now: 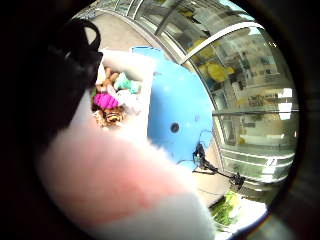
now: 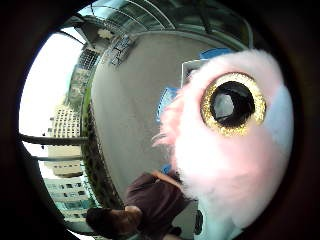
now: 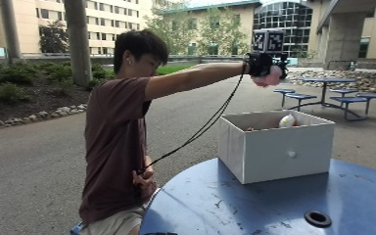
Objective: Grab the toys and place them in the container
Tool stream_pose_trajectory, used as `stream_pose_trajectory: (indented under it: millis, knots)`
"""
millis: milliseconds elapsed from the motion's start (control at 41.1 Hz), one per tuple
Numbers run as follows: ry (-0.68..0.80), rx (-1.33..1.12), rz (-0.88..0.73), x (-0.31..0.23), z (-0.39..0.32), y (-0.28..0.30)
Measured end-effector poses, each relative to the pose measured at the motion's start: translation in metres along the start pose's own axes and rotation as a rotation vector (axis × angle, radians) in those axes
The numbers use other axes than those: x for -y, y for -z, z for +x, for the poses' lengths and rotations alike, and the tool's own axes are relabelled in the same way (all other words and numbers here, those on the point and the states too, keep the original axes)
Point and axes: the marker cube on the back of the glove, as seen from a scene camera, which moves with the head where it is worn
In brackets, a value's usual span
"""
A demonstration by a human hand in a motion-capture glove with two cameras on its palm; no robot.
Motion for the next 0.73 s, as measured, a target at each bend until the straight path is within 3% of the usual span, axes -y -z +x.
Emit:
stream_pose_trajectory:
  millis: [219,729]
  knots:
    - [-0.12,0.015,-0.357,0.027,-0.032,-0.034]
    - [-0.091,-0.016,-0.27,-0.011,0.003,-0.026]
